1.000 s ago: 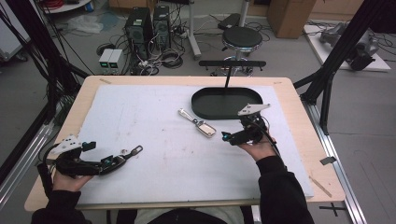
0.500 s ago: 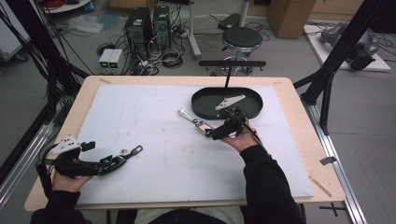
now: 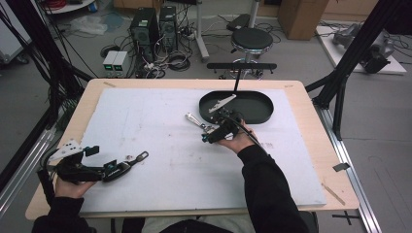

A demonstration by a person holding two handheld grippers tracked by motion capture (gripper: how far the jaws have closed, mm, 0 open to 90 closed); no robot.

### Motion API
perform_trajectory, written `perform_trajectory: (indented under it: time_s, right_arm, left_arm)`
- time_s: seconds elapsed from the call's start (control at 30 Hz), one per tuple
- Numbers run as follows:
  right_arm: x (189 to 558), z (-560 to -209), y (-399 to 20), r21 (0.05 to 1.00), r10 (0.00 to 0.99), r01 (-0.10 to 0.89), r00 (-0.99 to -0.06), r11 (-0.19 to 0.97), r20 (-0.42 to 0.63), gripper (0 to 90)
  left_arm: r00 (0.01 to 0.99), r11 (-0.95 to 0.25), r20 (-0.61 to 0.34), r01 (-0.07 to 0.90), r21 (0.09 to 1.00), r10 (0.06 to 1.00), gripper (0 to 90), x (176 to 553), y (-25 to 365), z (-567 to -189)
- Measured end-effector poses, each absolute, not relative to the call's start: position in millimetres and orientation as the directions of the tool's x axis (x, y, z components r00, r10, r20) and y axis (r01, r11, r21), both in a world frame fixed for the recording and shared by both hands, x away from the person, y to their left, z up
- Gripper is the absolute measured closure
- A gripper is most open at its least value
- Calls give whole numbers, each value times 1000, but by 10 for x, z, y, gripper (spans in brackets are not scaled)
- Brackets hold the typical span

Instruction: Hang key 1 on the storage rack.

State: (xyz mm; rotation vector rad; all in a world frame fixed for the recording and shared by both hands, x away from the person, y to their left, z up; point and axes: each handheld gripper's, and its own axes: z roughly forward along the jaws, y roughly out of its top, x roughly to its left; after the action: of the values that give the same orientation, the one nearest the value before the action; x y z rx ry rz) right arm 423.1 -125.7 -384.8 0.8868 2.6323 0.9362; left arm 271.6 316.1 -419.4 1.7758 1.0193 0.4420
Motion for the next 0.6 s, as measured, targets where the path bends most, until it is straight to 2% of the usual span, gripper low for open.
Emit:
perform_trajectory:
  time_s: [0.53, 0.6]
  right_arm:
    - [4487, -3994, -722, 563, 567, 458, -824, 688, -22, 9]
    - [4522, -4041, -669, 556, 563, 460, -826, 692, -18, 49]
  left_arm:
    - [580, -127, -164, 428, 895, 798, 47, 2737, 3175, -4191]
    - [580, -126, -165, 428, 895, 797, 47, 2738, 3175, -4192]
